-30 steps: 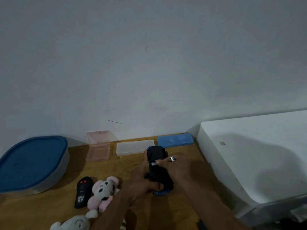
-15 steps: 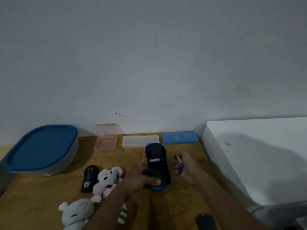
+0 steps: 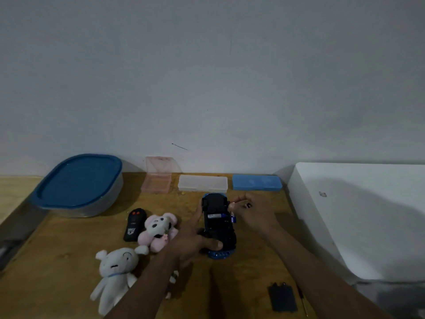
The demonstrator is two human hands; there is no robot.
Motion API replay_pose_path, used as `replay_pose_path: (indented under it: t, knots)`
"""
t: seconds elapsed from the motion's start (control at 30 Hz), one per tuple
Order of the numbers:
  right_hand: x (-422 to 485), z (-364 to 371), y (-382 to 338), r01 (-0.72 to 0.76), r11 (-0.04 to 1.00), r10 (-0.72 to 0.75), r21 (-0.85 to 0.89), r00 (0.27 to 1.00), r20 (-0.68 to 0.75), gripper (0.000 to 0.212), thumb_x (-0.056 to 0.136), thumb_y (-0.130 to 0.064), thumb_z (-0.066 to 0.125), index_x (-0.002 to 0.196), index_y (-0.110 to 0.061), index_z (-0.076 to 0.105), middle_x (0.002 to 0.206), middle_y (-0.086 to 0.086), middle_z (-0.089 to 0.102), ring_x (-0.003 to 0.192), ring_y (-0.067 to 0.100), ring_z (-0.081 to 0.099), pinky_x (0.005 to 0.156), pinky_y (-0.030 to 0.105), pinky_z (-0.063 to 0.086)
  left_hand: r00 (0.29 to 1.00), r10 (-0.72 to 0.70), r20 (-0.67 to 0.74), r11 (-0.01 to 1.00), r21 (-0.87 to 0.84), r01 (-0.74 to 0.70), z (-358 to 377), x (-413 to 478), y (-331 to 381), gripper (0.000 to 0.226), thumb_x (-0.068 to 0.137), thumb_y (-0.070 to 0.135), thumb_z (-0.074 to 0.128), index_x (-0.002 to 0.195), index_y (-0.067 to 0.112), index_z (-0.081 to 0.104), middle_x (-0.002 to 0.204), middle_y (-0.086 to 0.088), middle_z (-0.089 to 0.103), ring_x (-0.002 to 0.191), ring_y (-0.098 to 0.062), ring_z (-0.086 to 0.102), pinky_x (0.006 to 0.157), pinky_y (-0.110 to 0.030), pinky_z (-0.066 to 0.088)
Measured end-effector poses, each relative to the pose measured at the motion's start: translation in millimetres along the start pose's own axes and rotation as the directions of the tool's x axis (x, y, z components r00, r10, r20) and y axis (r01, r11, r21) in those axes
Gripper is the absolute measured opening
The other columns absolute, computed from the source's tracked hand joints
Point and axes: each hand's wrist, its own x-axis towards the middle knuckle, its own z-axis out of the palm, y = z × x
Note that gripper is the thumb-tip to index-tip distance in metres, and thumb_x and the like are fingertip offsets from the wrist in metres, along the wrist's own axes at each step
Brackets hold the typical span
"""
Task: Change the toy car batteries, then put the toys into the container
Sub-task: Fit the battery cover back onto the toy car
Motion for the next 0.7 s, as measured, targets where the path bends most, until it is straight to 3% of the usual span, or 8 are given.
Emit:
replay_pose_path:
  t: [0.13,0.23,0.37,0.5,0.57,0.7]
  knots:
    - [-3.2,4.0,-13.1,-0.016,0.999,0.012,0.048,0.996,0.092,0.019,0.093,-0.025,0.058,0.086,-0.013,0.071,0.082,-0.008,0.067,0.076,0.001,0.057,0.061,0.011,0.039,0.999,-0.035,-0.015,0.999,0.006,0.035,0.4,-4.8,3.1,0.121,0.072,-0.019,0.07,0.147,0.052,0.009,0.119,-0.01,0.069,0.11,-0.032,0.064,0.091,-0.056,0.052]
    - [-6.6,3.9,-16.7,-0.056,0.996,0.048,0.066,0.992,0.117,0.026,0.096,-0.03,0.051,0.079,-0.017,0.066,0.071,-0.004,0.065,0.062,0.004,0.053,0.053,0.017,0.037,1.0,-0.026,-0.014,1.0,0.006,0.026,-3.6,-3.9,4.0,0.121,0.07,-0.016,0.073,0.146,0.054,0.011,0.118,-0.013,0.069,0.11,-0.035,0.064,0.094,-0.06,0.048]
    - [-8.1,4.0,-17.1,-0.007,1.0,0.005,0.031,0.997,0.071,0.032,0.086,-0.039,0.065,0.086,-0.007,0.063,0.082,0.0,0.065,0.071,0.005,0.055,0.058,0.02,0.041,1.0,-0.017,-0.021,1.0,-0.004,0.017,-8.1,-3.6,4.5,0.12,0.068,-0.014,0.075,0.146,0.055,0.014,0.119,-0.013,0.068,0.11,-0.036,0.064,0.094,-0.061,0.048]
    - [-8.1,4.6,-20.9,0.035,0.998,-0.027,-0.061,0.991,0.128,0.027,0.079,-0.038,0.074,0.082,-0.012,0.068,0.076,-0.006,0.061,0.07,0.005,0.053,0.056,0.019,0.041,0.999,-0.021,-0.024,1.0,0.007,0.021,-8.3,-3.4,3.5,0.12,0.069,-0.015,0.073,0.144,0.057,0.014,0.117,-0.012,0.069,0.11,-0.034,0.064,0.094,-0.058,0.049]
    - [-6.1,9.2,-20.3,0.106,0.985,-0.084,-0.136,0.984,0.157,0.018,0.082,-0.036,0.071,0.088,-0.019,0.072,0.089,-0.006,0.067,0.082,0.007,0.058,0.066,0.025,0.05,1.0,-0.018,-0.018,1.0,0.016,0.019,-6.4,-3.2,4.4,0.118,0.071,-0.015,0.072,0.146,0.055,0.013,0.116,-0.012,0.07,0.109,-0.034,0.064,0.092,-0.056,0.051]
    - [-9.9,19.9,-23.6,0.198,0.94,-0.161,-0.277,0.975,0.152,0.029,0.089,-0.029,0.064,0.117,-0.022,0.063,0.12,-0.004,0.062,0.1,0.008,0.054,0.068,0.011,0.038,1.0,-0.017,-0.011,1.0,0.011,0.017,-3.5,-3.0,7.2,0.115,0.074,-0.018,0.068,0.146,0.053,0.013,0.116,-0.015,0.068,0.106,-0.035,0.065,0.086,-0.05,0.056]
